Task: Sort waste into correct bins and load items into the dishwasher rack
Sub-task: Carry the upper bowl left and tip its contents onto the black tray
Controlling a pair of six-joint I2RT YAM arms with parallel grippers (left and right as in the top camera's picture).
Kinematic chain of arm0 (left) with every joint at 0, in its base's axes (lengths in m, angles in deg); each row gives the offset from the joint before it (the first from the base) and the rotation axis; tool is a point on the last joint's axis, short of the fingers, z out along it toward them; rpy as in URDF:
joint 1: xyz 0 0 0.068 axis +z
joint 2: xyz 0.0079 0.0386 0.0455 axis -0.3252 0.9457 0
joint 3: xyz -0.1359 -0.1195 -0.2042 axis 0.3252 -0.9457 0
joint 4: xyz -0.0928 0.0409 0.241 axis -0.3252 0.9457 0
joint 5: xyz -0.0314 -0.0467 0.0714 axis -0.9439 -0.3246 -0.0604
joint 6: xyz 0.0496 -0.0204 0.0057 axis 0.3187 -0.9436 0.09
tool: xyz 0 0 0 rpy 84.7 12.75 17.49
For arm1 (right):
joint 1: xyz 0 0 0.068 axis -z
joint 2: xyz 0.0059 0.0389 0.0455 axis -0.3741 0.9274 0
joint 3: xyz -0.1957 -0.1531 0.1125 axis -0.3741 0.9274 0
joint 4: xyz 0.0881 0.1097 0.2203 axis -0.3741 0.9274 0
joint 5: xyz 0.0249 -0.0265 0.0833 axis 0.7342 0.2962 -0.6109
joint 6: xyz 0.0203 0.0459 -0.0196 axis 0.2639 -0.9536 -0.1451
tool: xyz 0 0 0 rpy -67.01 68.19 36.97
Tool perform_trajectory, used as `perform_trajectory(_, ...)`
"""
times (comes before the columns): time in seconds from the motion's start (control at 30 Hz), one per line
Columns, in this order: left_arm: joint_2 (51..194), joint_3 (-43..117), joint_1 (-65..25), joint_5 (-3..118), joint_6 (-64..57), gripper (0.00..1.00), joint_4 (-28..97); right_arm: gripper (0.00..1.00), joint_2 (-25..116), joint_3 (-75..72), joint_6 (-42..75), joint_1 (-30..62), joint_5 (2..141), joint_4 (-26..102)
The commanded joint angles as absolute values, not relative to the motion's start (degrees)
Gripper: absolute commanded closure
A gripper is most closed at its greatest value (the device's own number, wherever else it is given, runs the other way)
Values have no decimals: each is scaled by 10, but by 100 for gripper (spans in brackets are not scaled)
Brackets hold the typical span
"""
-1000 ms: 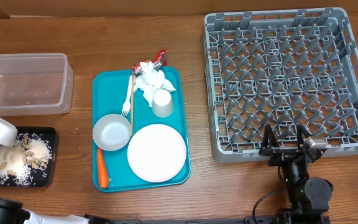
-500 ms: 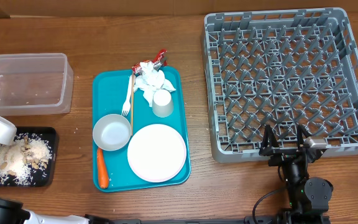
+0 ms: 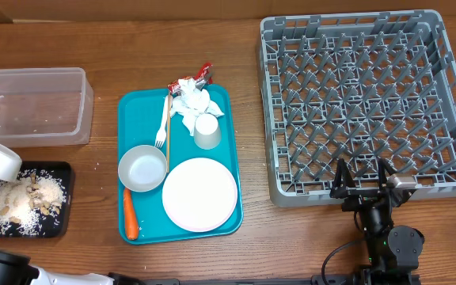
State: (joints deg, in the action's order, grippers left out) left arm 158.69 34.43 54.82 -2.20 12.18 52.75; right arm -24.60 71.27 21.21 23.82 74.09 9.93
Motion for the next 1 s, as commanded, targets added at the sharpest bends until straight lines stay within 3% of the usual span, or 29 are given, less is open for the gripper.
perform_trajectory(0.0,1591,342,545,-38,141,96,525,0,-251,719,216,240,745,96)
perform_trajectory(0.43,1588,343,544,-53,138,96,535,0,-251,719,217,240,745,96)
perform_trajectory(0.8,1521,353,535,74,144,96,612,0,-251,719,217,240,745,96)
perform_trajectory(0.97,1477,380,480,142,144,96,632,0,-251,719,217,240,745,96)
